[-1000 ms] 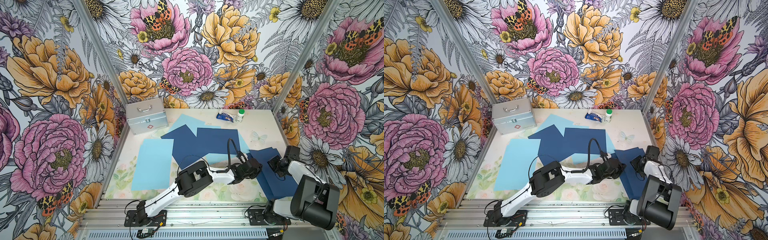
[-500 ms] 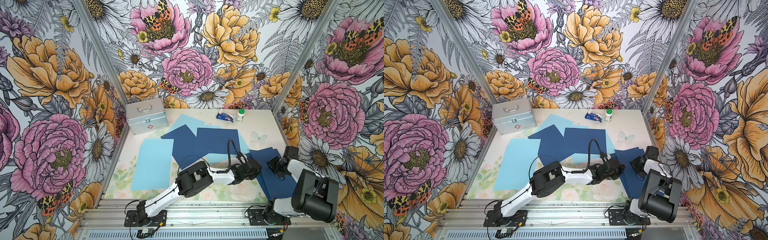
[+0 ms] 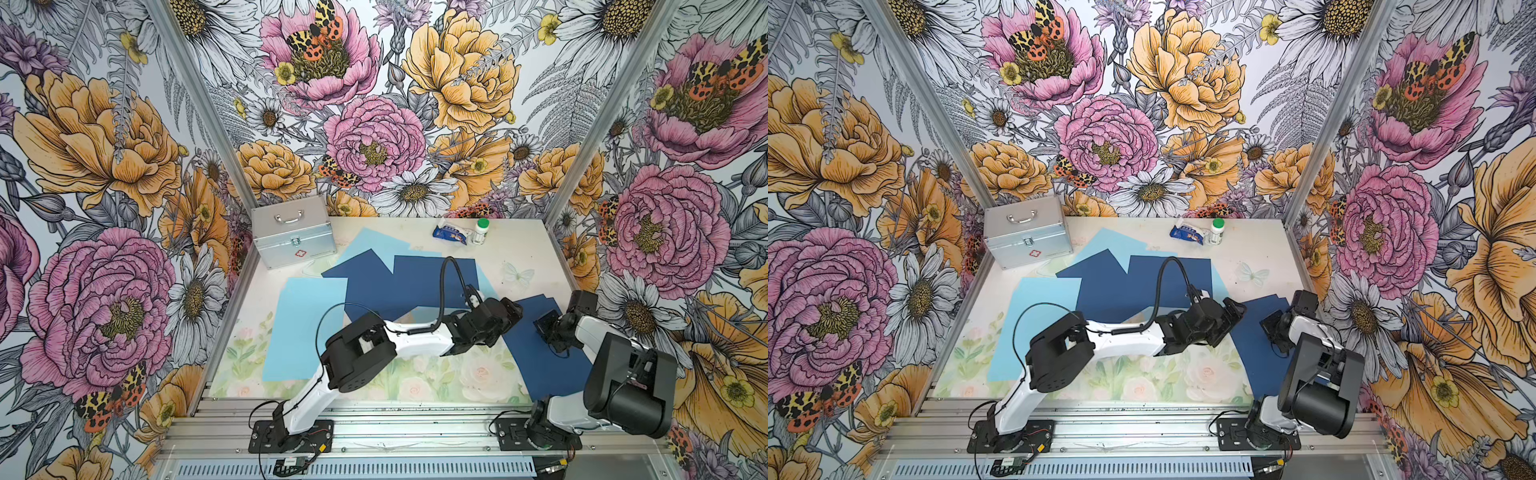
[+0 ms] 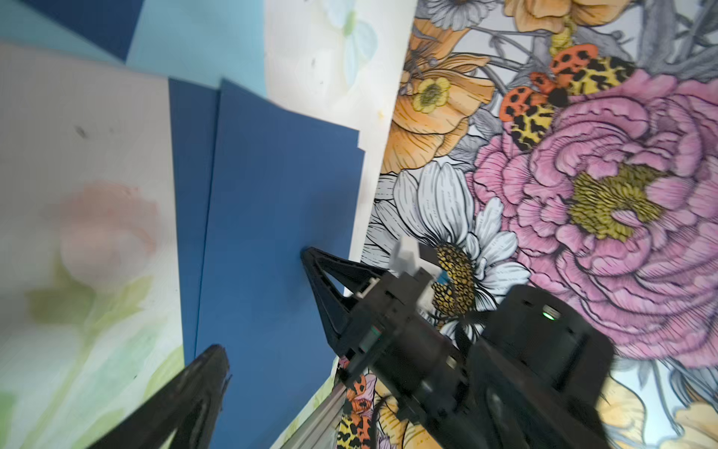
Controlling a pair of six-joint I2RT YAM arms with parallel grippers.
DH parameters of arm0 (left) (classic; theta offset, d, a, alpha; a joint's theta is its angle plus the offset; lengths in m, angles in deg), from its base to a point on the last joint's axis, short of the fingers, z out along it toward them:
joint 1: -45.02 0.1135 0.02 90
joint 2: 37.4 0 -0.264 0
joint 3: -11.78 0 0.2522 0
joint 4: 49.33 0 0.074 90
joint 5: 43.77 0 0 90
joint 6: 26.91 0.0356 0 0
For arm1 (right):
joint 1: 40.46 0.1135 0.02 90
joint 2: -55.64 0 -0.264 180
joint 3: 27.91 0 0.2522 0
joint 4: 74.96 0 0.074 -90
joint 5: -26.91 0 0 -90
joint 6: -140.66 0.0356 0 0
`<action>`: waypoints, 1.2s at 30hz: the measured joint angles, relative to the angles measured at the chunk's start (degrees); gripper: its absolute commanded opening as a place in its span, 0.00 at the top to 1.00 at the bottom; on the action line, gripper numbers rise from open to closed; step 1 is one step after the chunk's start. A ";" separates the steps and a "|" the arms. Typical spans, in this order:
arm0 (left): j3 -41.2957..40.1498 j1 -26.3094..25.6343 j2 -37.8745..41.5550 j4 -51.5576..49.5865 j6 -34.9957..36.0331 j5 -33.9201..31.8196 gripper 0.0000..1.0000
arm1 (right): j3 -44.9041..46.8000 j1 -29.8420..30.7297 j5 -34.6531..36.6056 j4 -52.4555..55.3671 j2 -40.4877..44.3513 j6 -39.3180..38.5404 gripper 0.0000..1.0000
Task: Sort the scattered colored papers by color
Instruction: Place the colored paper, then pick up the colored paper.
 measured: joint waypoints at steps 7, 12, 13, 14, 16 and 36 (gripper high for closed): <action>-10.51 10.25 11.67 -2.05 15.06 0.92 0.01 | -4.85 3.41 -3.74 1.92 2.75 -1.88 0.48; -10.67 15.98 11.65 -12.35 28.26 0.87 0.01 | -12.17 11.74 -4.55 0.24 2.05 -5.25 0.30; -10.64 17.09 11.65 -14.12 30.75 0.90 0.01 | -13.38 13.62 -4.70 -0.22 0.92 -5.73 0.27; -10.58 17.92 11.65 -15.52 32.61 0.94 0.01 | -14.32 15.04 -4.76 -0.63 -0.24 -6.25 0.26; -9.75 20.41 11.56 -19.15 36.65 1.60 0.01 | -16.57 18.12 -5.40 -1.84 -4.28 -6.75 0.25; -2.71 36.79 1.49 -27.30 44.04 15.13 0.01 | -52.50 23.37 -10.23 -0.17 -41.11 -6.99 0.15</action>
